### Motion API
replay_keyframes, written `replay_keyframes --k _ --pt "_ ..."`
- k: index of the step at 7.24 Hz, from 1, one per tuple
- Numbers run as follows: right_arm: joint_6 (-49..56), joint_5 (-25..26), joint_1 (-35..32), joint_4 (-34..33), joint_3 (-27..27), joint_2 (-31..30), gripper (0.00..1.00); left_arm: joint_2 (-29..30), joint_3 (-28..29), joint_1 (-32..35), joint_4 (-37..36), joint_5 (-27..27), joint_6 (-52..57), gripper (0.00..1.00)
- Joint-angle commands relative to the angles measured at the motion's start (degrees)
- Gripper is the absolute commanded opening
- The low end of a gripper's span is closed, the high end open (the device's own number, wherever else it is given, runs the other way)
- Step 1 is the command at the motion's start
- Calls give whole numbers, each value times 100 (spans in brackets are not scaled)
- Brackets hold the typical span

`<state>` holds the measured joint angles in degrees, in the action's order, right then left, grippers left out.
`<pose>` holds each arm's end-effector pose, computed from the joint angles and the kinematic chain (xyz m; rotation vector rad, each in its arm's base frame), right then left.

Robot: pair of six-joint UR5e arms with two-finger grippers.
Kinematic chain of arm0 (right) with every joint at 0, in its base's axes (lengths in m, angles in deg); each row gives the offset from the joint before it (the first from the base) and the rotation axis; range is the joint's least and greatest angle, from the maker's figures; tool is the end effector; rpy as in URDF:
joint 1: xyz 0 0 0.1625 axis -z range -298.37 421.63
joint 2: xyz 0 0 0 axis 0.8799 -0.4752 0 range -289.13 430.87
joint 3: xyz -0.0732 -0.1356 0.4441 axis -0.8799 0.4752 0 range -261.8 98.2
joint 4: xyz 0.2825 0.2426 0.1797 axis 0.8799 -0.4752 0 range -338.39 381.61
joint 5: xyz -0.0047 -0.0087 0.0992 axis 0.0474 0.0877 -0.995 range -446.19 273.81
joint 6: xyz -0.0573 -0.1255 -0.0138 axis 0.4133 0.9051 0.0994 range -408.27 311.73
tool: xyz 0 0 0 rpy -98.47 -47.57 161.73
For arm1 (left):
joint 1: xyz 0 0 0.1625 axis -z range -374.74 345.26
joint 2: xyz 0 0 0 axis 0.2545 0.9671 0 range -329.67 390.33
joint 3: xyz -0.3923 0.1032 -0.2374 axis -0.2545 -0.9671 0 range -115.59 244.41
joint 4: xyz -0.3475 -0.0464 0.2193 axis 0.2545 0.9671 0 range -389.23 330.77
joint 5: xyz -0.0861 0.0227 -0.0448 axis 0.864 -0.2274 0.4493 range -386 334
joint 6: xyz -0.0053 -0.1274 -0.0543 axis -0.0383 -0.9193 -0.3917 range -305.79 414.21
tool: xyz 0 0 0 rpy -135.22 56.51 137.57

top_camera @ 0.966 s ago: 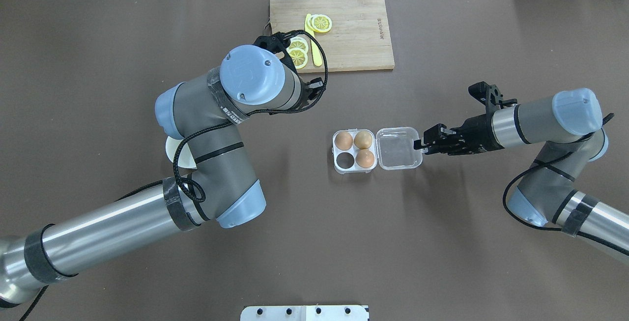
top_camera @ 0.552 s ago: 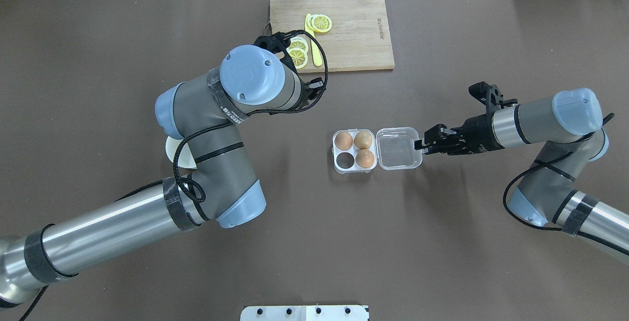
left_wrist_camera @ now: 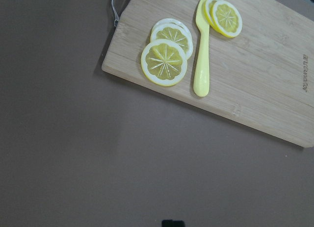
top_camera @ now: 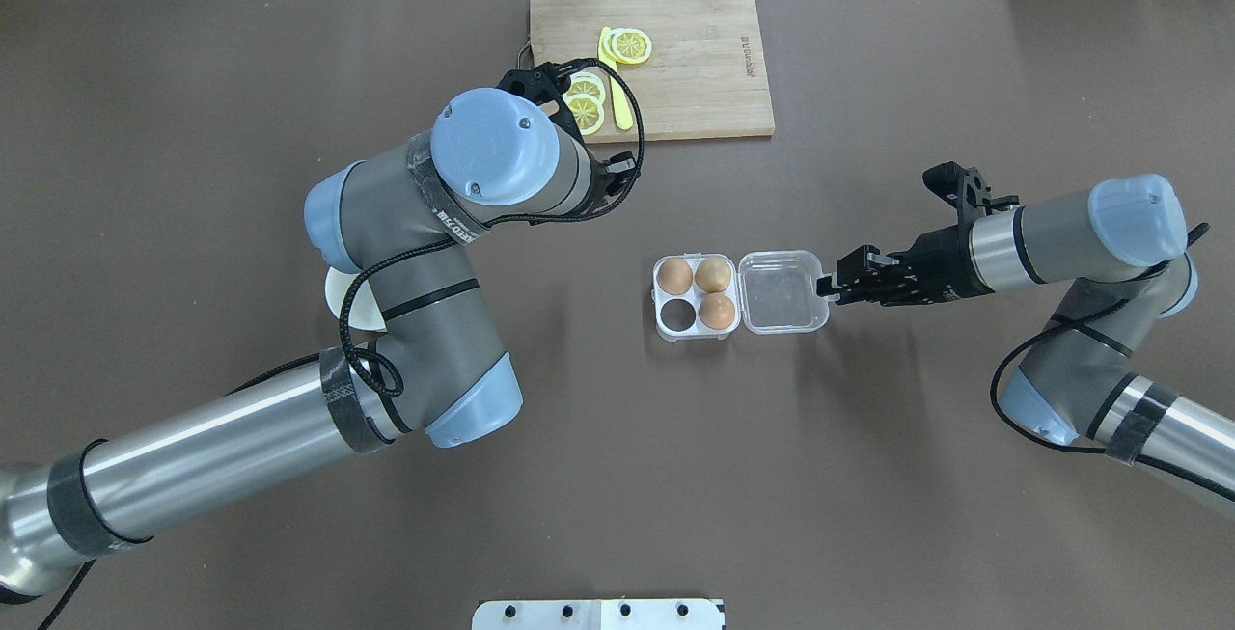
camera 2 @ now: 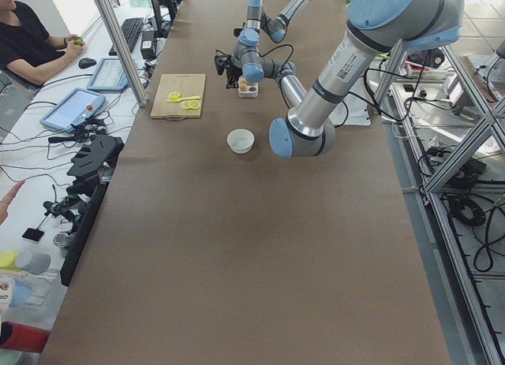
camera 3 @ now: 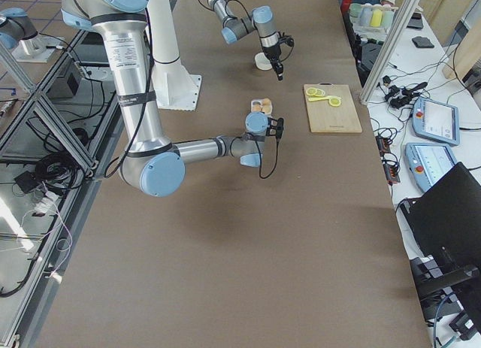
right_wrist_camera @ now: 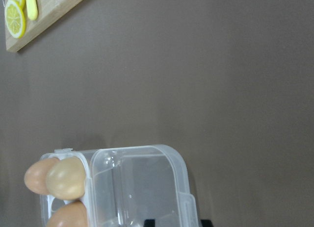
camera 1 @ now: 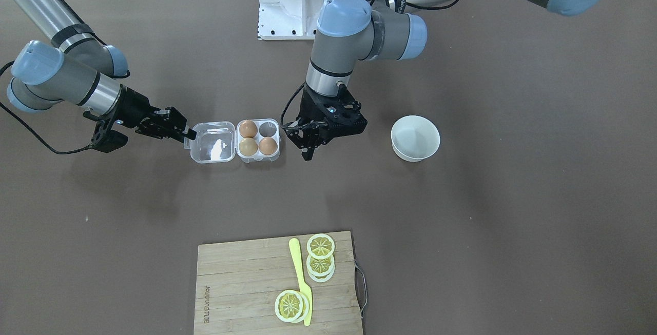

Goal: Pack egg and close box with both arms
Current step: 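Grip the lid edge with the right gripper and hold position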

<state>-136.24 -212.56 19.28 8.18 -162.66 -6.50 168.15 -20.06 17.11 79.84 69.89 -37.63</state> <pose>-0.4243 -0.4559 0.5184 0.0208 -1.4326 0.1360 0.6223 -0.5268 0.1934 0.1893 1.0686 -0.4750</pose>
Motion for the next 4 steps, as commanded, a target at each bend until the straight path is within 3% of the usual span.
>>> replay_keyframes --k 1,4 --pt "-9 -11 -10 42 9 2 36 -9 0 -3 0 0 0 0" --pt "-9 -11 -10 42 9 -6 31 -9 17 -3 0 0 0 0"
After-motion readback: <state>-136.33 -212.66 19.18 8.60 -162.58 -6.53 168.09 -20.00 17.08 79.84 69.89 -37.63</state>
